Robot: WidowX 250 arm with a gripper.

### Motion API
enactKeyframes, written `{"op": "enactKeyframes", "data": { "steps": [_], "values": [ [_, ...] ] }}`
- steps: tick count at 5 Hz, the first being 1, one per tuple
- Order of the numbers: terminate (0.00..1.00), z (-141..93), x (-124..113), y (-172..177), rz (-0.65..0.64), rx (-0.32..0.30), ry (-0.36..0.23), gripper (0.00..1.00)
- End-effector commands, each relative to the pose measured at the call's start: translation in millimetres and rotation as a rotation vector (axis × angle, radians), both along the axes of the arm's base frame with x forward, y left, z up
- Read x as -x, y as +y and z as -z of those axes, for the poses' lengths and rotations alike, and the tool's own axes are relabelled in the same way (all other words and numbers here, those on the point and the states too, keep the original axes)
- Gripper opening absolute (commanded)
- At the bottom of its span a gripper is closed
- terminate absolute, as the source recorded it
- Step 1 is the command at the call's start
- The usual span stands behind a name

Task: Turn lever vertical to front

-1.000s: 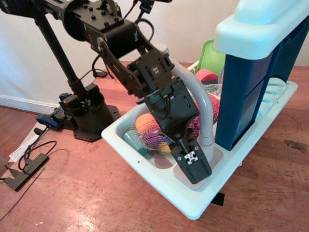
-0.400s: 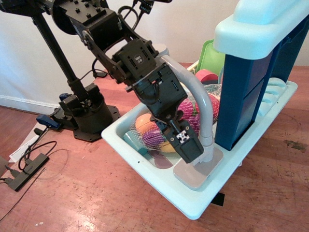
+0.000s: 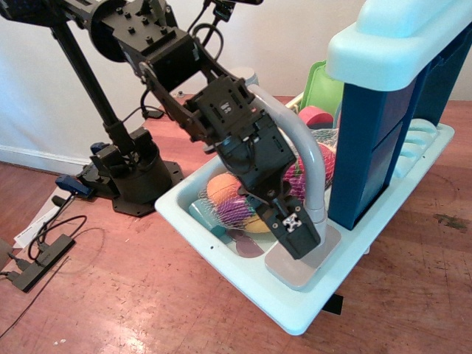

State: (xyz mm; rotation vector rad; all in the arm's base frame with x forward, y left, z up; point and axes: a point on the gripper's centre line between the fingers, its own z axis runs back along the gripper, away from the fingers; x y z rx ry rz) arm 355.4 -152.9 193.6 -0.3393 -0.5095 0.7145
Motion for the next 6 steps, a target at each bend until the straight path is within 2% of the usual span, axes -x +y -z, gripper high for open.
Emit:
{"op": "enactKeyframes", "data": {
  "steps": [1, 4, 6],
  "values": [
    [0.0, -11.4, 7.2, 3.9, -0.012, 0.009, -0.028, 1.0],
    [0.0, 8.3, 51.6, 15.2, -0.055, 0.023, -0.018, 1.0],
    [0.0, 18.9, 74.1, 13.8, -0.04, 0.023, 0.057, 1.0]
  ]
}}
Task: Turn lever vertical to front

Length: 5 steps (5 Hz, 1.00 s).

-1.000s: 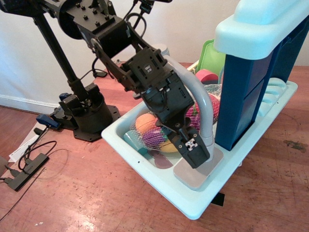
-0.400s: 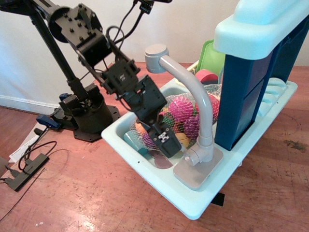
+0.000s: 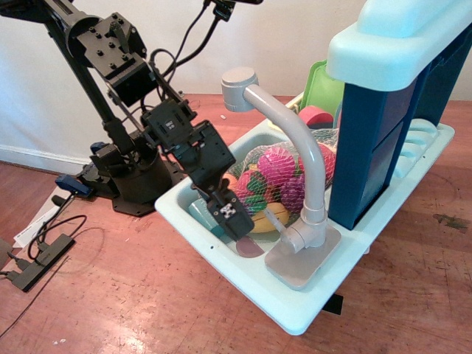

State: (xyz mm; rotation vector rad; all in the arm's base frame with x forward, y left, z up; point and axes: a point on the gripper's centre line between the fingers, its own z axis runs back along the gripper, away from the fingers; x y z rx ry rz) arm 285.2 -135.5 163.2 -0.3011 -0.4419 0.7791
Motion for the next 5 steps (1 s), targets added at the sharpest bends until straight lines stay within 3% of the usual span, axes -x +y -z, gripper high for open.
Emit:
{"op": "enactKeyframes", "data": {
  "steps": [1, 2, 5],
  "values": [
    [0.0, -16.1, 20.8, -12.9, -0.009, 0.024, 0.01, 1.0],
    [0.0, -59.2, 32.1, -27.2, -0.022, -0.002, 0.003, 1.0],
    [0.0, -59.2, 32.1, -27.2, -0.022, -0.002, 0.003, 1.0]
  ]
}}
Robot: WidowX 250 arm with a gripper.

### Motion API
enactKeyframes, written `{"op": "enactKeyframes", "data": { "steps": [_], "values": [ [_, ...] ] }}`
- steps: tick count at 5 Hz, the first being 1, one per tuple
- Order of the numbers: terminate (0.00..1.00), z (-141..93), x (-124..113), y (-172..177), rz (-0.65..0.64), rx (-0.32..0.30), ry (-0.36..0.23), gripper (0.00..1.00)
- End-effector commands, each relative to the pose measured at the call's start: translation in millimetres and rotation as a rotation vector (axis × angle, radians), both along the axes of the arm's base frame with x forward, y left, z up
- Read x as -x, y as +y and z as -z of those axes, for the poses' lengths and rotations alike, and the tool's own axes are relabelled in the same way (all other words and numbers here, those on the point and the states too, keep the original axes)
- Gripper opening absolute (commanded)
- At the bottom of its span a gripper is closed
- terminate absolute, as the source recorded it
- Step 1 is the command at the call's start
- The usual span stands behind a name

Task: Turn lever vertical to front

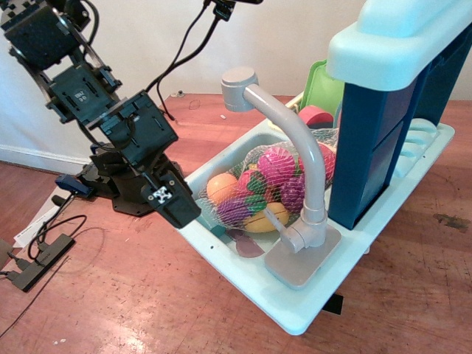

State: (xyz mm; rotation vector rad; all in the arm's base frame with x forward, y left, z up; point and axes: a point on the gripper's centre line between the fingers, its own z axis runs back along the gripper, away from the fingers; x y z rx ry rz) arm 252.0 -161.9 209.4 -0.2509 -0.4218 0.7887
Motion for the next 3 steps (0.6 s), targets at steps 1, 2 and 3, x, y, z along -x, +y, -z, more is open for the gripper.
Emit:
{"op": "enactKeyframes", "data": {
  "steps": [1, 2, 3],
  "values": [
    [0.0, -13.0, -1.1, -0.7, -0.008, 0.032, -0.035, 1.0],
    [0.0, -13.0, -1.1, -0.7, -0.008, 0.032, -0.035, 1.0],
    [1.0, -13.0, -1.1, -0.7, -0.008, 0.032, -0.035, 1.0]
  ]
}}
